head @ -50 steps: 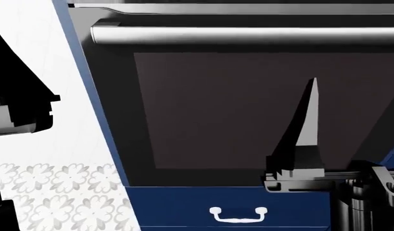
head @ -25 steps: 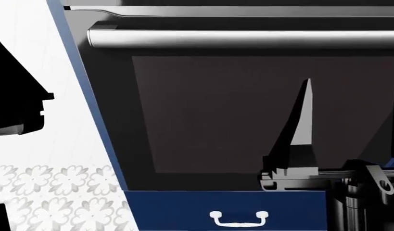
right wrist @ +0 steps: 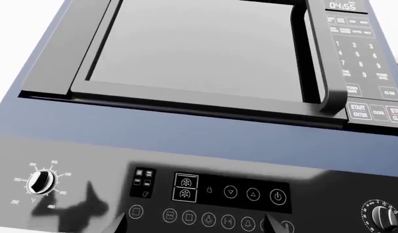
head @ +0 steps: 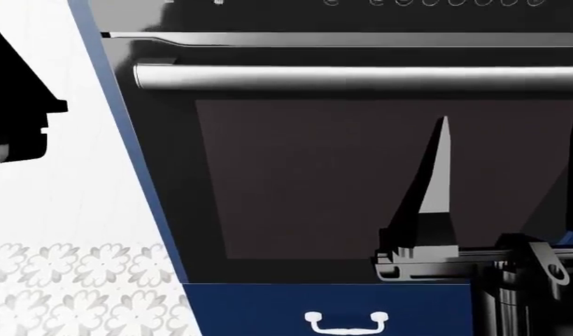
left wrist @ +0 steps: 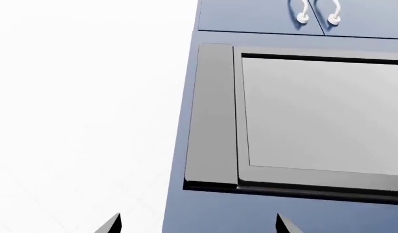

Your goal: Preheat the oven by turning the temperature knob.

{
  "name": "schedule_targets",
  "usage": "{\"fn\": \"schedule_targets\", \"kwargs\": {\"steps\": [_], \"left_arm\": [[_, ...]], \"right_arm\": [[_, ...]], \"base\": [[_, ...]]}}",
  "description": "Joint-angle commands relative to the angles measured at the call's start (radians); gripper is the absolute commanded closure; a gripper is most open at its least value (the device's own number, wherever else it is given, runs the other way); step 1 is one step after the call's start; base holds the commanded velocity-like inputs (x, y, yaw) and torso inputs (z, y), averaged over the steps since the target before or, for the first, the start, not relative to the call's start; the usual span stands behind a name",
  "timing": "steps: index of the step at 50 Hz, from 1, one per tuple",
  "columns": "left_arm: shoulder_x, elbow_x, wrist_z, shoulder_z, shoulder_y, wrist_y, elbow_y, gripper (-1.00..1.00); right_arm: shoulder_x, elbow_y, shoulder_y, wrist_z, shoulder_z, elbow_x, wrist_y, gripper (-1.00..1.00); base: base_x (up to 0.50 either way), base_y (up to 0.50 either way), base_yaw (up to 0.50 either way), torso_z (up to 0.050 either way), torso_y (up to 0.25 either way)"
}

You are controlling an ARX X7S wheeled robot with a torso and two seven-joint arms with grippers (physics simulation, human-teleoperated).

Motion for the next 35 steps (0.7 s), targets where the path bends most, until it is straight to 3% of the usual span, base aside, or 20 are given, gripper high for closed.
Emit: {"fn": "schedule_targets", "kwargs": {"steps": [1,20,35], "left_arm": [[-0.030,-0.029,-0.027,0.047,-0.044,-0.004,-0.005,-1.00],[0.000,-0.120,-0.017,0.107,-0.134,-0.099,-0.074,-1.00],[0.064,-0.342,-0.080,0.173,-0.341,-0.308,-0.152,-1.00]], "right_arm": [[0.000,0.000,-0.007,-0.001,-0.003,-0.003,-0.006,-1.00],[0.000,0.000,-0.009,0.002,-0.016,-0.014,-0.008,-1.00],[0.000,0.000,-0.005,-0.001,-0.018,-0.017,0.000,-1.00]], "base": [[0.00,0.00,0.00,0.050,0.000],[0.00,0.00,0.00,0.049,0.000],[0.00,0.00,0.00,0.004,0.000]]}}
